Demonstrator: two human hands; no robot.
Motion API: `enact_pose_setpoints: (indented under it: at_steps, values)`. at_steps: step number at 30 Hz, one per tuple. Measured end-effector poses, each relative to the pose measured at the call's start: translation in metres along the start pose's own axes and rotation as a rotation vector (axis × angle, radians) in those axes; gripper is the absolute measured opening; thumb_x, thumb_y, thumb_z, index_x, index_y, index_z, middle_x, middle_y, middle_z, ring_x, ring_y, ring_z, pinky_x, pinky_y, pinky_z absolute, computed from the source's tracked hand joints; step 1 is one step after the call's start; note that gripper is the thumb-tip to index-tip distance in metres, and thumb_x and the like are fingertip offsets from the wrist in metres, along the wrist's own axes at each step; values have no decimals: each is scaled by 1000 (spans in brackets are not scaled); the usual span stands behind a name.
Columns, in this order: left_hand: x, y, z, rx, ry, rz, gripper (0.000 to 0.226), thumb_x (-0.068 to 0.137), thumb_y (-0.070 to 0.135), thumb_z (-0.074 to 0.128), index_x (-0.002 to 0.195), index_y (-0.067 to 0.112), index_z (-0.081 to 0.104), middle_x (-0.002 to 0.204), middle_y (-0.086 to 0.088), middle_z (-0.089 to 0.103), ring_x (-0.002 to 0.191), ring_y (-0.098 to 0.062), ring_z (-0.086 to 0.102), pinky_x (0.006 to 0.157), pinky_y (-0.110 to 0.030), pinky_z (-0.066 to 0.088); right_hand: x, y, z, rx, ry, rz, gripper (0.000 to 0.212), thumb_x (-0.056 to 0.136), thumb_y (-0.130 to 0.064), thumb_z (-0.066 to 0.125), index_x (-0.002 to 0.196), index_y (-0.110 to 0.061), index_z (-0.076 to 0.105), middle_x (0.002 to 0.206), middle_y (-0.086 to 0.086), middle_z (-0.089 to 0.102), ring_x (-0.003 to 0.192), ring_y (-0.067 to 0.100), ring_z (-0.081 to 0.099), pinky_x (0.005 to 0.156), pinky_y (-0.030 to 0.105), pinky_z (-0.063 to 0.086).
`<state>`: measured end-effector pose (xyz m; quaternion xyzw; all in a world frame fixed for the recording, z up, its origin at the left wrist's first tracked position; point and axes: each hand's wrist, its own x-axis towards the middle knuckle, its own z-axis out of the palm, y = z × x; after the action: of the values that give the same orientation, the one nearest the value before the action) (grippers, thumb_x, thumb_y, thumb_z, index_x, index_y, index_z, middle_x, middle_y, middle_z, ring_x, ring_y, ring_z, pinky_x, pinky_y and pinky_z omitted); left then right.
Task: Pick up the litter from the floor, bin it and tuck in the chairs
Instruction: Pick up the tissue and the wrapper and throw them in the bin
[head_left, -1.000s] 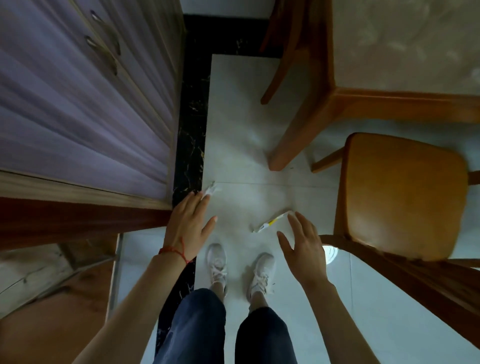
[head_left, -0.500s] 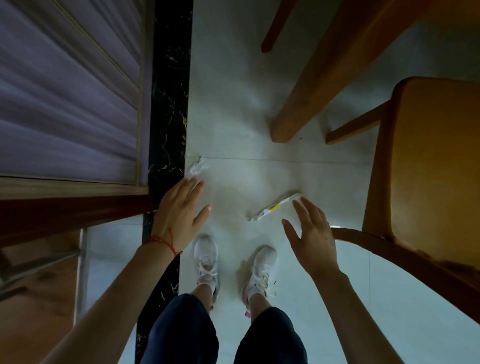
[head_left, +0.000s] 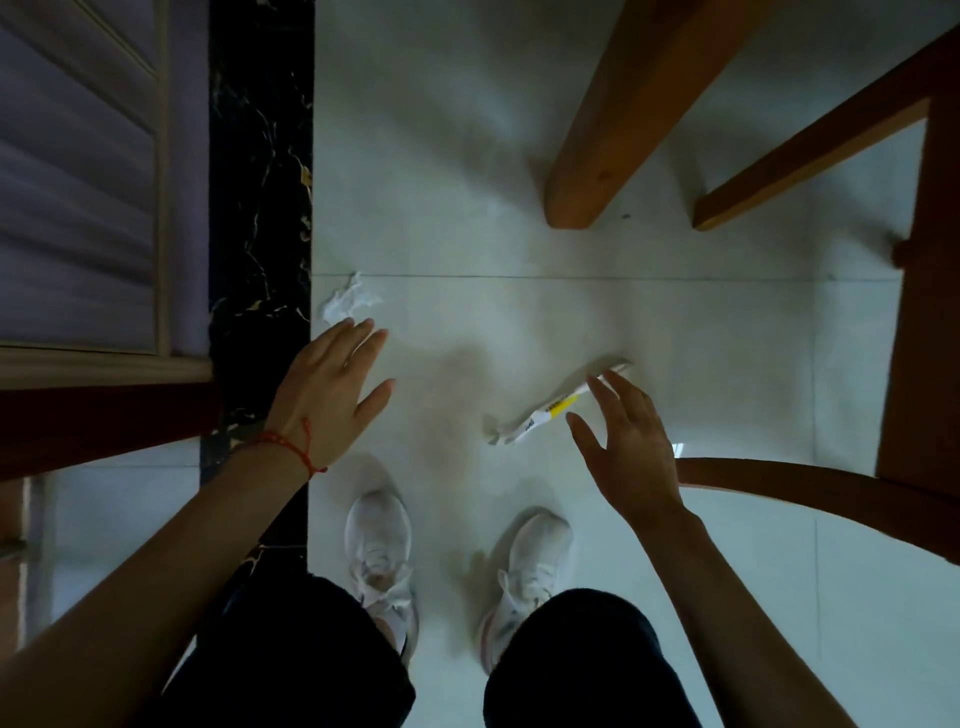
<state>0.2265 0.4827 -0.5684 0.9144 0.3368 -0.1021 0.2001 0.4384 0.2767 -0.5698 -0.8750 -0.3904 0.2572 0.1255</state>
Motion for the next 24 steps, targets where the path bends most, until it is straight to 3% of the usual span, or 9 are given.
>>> enact_pose_setpoints:
  at_steps: [7,10,12,16,20,24]
  values:
    - [40,-3,61,7,26,76,74,91,55,11,125,1,49,128,-22,54,120,-37,48,102,-33,27,27,48,50,-27,-59,45,51,93,-35,49,138,-13,40,148,9,37,137,26,31,109,37,29]
    - [56,2,87,-7,9,133,75,90,56,9,127,3,47,131,-19,52,124,-34,45,103,-41,34,36,64,70,-5,-55,91,52,93,-35,48,140,-16,36,150,6,33,138,23,28,109,36,28]
    - [67,3,103,-3,28,166,73,91,55,10,127,3,47,132,-18,52,126,-31,43,101,-46,35,42,75,84,14,-49,113,52,93,-36,48,140,-16,37,149,6,34,138,23,29,109,37,30]
    - [92,-4,132,6,74,197,72,91,56,11,129,4,46,134,-16,51,128,-22,30,104,-38,31,52,96,108,32,27,148,51,92,-34,51,137,-12,42,144,9,43,134,25,36,105,39,35]
    - [112,-13,156,6,103,207,74,90,58,10,130,6,44,136,-15,48,130,-21,28,106,-35,25,59,111,128,56,163,178,50,87,-37,51,125,-6,54,125,15,59,118,32,52,96,41,44]
    - [124,-18,173,21,137,222,72,91,56,13,130,5,45,135,-16,49,130,-24,32,106,-37,27,68,118,144,70,198,265,43,89,-33,56,124,-7,55,119,14,59,115,30,51,92,37,43]
